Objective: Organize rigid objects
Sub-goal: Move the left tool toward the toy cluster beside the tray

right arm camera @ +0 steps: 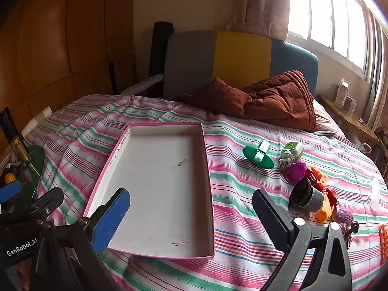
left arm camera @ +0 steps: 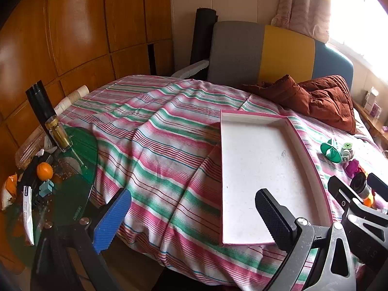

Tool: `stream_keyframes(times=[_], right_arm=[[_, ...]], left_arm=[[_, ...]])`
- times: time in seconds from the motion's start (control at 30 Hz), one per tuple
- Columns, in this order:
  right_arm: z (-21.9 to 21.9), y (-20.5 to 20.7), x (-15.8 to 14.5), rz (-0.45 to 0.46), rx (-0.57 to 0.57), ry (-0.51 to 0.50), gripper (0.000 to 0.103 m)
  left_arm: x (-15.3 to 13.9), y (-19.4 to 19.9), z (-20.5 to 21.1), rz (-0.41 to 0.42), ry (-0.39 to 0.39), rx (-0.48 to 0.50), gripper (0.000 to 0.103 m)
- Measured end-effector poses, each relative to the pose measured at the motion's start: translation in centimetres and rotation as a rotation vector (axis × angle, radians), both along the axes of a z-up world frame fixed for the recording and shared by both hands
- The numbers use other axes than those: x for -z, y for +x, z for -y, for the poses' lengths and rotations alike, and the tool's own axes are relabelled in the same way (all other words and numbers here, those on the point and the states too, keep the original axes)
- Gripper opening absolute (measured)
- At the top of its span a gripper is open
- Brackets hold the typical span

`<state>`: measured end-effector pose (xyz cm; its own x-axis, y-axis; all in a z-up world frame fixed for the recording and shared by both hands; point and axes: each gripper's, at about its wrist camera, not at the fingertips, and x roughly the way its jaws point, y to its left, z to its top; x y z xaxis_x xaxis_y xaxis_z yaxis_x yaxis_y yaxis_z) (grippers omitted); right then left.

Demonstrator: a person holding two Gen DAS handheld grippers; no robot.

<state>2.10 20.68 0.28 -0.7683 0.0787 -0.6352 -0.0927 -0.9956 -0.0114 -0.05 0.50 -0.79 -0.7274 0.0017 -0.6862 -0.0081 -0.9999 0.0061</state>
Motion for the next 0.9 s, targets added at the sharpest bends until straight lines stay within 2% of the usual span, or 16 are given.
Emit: stream_keyframes(times=[0.9], right_arm=[[-0.67,0.21,-0.72,-0.016,-0.007,0.012,0.103]], left_arm=[[-0.1,-0.14,-0.32,0.021,0.0,0.036,0.103]])
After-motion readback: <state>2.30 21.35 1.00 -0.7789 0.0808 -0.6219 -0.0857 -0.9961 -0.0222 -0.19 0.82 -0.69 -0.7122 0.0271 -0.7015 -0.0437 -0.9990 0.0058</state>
